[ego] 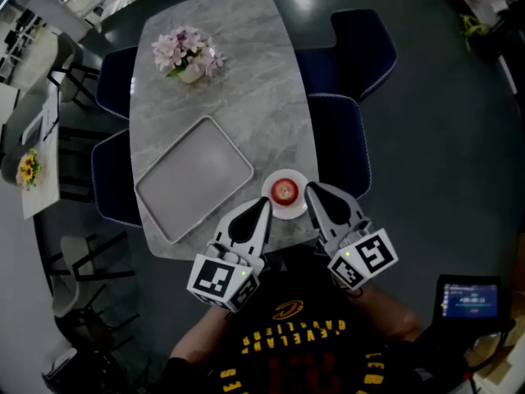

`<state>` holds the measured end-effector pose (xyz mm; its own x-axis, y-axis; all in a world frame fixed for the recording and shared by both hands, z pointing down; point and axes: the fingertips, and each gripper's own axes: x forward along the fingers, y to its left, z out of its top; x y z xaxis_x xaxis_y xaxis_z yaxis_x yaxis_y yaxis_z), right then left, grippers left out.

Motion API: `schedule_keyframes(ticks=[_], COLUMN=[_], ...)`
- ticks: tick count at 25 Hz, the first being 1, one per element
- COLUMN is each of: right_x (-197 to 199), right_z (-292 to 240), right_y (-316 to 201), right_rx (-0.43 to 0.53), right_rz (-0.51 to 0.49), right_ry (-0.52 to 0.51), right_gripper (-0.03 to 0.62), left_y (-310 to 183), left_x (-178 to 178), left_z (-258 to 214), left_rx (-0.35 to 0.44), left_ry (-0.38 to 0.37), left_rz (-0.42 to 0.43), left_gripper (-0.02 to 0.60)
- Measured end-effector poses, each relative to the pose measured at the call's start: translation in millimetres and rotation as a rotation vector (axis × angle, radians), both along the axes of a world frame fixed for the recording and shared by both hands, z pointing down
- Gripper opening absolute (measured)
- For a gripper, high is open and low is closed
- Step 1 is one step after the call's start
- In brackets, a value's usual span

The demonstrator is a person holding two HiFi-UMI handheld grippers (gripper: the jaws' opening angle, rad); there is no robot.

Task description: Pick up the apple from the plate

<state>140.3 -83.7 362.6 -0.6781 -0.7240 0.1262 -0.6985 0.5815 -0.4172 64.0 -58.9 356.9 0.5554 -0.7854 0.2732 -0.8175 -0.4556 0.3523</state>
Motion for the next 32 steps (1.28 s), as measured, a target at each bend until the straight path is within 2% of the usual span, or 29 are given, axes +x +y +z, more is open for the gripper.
schedule_keyframes(ticks=[3,5,8,10,18,24,32], right_x=[-7.0,-17.0,-44.5,-58.6,-62.5,-96.5,-102.9], right_z=[-26.1,-39.4,-54.7,-62.0,-68.6,-89.6,-105.3], right_y=[13.9,26.3,54.8,70.2,70.7,116.5,141.5], right_rx=[0.091,0.142,0.229,0.272,0.296,0.357,0.403], right_rz=[0.027,0.027,0.009,0.016,0.096,0.135,0.154], right_ry=[0.048,0.097,0.175,0.21,0.243,0.279,0.307], right_gripper=[0.006,0.006,0.006,0.005,0.006,0.005,0.005], left_y=[11.4,21.8,46.3,58.0,60.9,108.9,131.1], left_x=[1.3,-4.7,-25.9,-41.6,-51.9,-78.0,-83.6], left_z=[-25.7,-33.9,-41.2,-51.6,-69.6,-84.9,-99.5], left_rx=[0.082,0.104,0.117,0.154,0.183,0.25,0.299], left_ry=[-0.01,0.004,0.079,0.123,0.081,0.06,0.068], left_rz=[0.034,0.047,0.064,0.064,0.088,0.146,0.178], left_gripper=[0.001,0.002,0.002,0.001,0.001,0.001,0.002])
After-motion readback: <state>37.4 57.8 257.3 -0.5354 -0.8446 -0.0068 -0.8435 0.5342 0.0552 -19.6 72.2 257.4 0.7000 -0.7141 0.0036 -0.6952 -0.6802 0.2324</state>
